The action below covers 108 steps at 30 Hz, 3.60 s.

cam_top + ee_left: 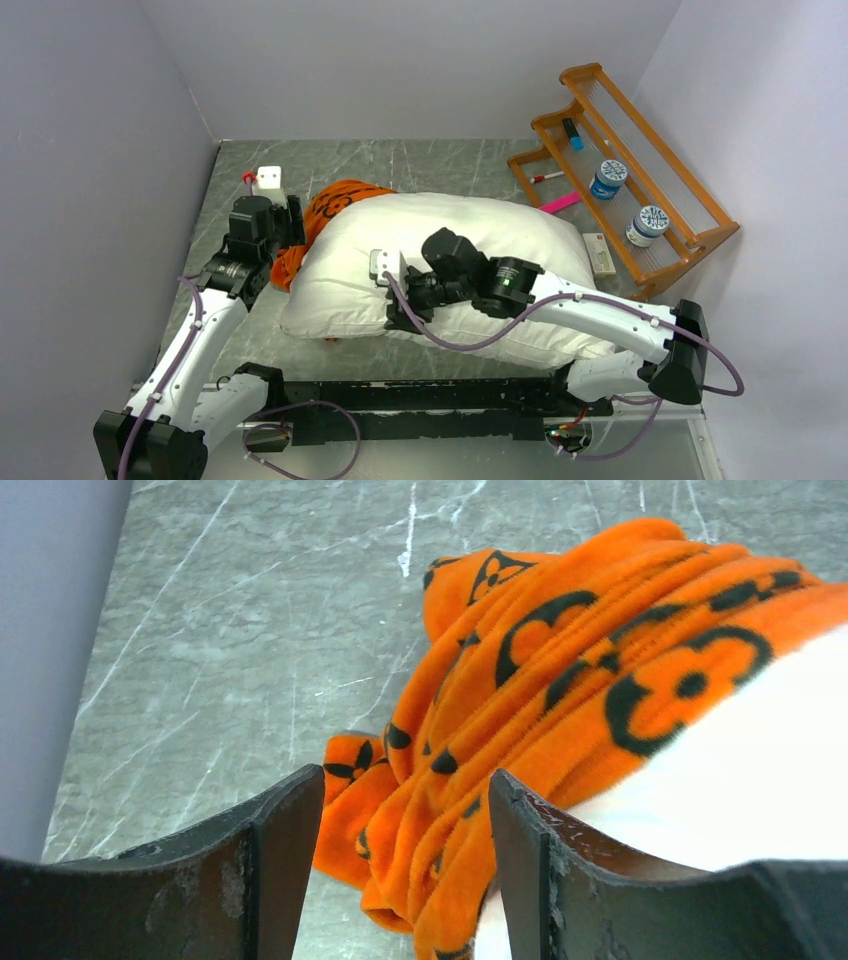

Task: Remove the pillowcase from the pillow
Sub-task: Remove the pillow from the pillowcase.

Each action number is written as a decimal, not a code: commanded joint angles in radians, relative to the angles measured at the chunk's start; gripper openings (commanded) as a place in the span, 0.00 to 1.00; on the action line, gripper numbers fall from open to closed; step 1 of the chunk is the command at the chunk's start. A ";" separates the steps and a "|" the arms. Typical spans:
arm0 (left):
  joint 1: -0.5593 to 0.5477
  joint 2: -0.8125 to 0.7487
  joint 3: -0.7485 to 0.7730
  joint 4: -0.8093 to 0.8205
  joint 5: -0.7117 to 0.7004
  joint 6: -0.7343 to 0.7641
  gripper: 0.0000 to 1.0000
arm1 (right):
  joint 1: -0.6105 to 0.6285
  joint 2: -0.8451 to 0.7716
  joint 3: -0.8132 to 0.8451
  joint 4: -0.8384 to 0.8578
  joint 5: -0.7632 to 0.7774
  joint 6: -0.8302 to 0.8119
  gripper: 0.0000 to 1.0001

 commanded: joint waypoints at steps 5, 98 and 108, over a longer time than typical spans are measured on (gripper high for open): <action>0.004 -0.010 -0.003 0.050 0.090 0.024 0.69 | -0.003 0.088 0.282 -0.125 0.204 -0.035 0.72; 0.183 0.317 0.280 -0.002 -0.101 -0.163 0.05 | -0.041 -0.109 -0.103 0.233 0.393 0.196 0.00; 0.192 0.093 0.288 -0.051 -0.468 -0.133 0.06 | -0.094 -0.018 0.110 0.194 0.556 0.235 0.00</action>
